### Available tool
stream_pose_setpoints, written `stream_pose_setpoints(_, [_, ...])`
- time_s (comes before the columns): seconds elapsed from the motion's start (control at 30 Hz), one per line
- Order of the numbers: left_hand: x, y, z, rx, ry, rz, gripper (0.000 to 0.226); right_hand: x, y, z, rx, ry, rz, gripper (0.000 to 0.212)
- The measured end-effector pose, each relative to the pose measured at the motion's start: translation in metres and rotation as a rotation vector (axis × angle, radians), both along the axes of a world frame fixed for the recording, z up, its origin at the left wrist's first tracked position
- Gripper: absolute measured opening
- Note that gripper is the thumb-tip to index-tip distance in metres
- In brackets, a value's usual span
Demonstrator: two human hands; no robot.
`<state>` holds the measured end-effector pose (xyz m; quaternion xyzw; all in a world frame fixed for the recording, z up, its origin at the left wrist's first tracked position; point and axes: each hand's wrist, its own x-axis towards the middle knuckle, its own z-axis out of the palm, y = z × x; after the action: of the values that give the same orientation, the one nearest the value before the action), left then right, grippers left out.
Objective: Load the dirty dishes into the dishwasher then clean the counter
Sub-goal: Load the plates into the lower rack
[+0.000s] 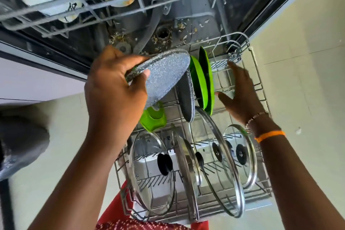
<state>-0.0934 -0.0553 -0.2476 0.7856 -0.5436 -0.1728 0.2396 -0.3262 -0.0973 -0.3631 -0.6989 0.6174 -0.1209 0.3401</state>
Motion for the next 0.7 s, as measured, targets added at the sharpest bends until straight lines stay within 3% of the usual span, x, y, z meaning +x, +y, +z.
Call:
stream_pose_setpoints(0.1, [-0.007, 0.0, 0.018, -0.005, -0.137, -0.106, 0.027, 0.005, 0.006, 0.049, -0.278, -0.133, 0.123, 0.065])
stream_pose_setpoints(0.23, [-0.025, -0.006, 0.042, -0.023, -0.261, -0.268, 0.026, 0.019, 0.012, 0.088, -0.371, -0.225, 0.257, 0.051])
stream_pose_setpoints(0.37, [-0.047, -0.02, 0.052, -0.096, -0.238, -0.396, 0.023, 0.018, 0.016, 0.092, -0.418, -0.222, 0.144, 0.03])
stream_pose_setpoints(0.47, [-0.064, -0.027, 0.054, -0.177, -0.109, -0.452, 0.022, 0.007, 0.026, 0.091, -0.455, -0.191, 0.002, 0.022])
stream_pose_setpoints(0.63, [-0.088, -0.022, 0.046, -0.194, 0.016, -0.359, 0.074, -0.029, 0.057, 0.088, -0.404, -0.239, -0.293, 0.01])
stream_pose_setpoints(0.7, [-0.094, -0.015, 0.036, -0.146, 0.118, -0.284, 0.081, -0.045, 0.068, 0.085, -0.385, -0.24, -0.402, 0.004])
